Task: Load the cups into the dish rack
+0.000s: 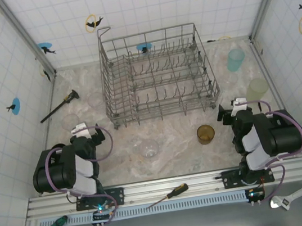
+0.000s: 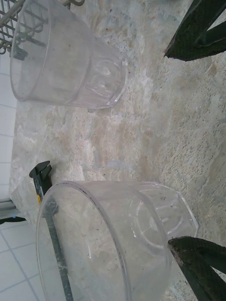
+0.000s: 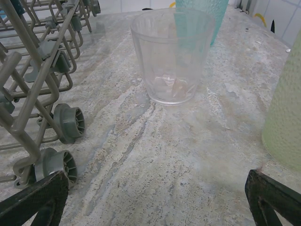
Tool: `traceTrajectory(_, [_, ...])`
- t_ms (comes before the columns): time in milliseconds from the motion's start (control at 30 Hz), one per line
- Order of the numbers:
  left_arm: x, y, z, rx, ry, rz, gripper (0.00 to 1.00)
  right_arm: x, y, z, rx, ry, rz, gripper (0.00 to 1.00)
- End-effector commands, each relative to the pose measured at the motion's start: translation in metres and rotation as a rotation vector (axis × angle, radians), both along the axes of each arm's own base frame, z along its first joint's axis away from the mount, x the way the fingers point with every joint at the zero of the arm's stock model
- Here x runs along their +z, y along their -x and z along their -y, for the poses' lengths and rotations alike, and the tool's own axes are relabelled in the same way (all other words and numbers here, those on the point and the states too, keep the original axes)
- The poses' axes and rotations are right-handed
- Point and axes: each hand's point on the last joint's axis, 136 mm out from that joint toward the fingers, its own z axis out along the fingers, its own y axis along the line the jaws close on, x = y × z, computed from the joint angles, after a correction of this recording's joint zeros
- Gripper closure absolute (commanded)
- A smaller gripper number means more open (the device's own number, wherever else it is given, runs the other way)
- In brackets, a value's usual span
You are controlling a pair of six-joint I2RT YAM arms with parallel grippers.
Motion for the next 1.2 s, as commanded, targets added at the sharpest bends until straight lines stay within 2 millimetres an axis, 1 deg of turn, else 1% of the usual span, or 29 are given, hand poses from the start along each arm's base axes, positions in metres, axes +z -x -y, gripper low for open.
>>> traceTrajectory(0, [0.001,0.0,0.002,-0.01,0.006,0.007,0.02,-0.001,0.002,0.0,0.005,0.007,-0.002,0.0])
traceTrajectory(867, [0.003,0.0,0.003,-0.019,0.015,0.015,0.02,0.001,0.002,0.001,0.007,-0.011,0.005,0.0])
traceTrajectory(1000, [0.003,-0.007,0.004,-0.025,0.0,-0.012,0.02,0.009,0.009,0.021,-0.119,-0.013,0.04,0.0])
traceTrajectory(1167, [0.0,-0.021,-0.016,0.102,-0.005,-0.078,0.02,0.016,0.011,0.038,-0.237,-0.004,0.029,0.0])
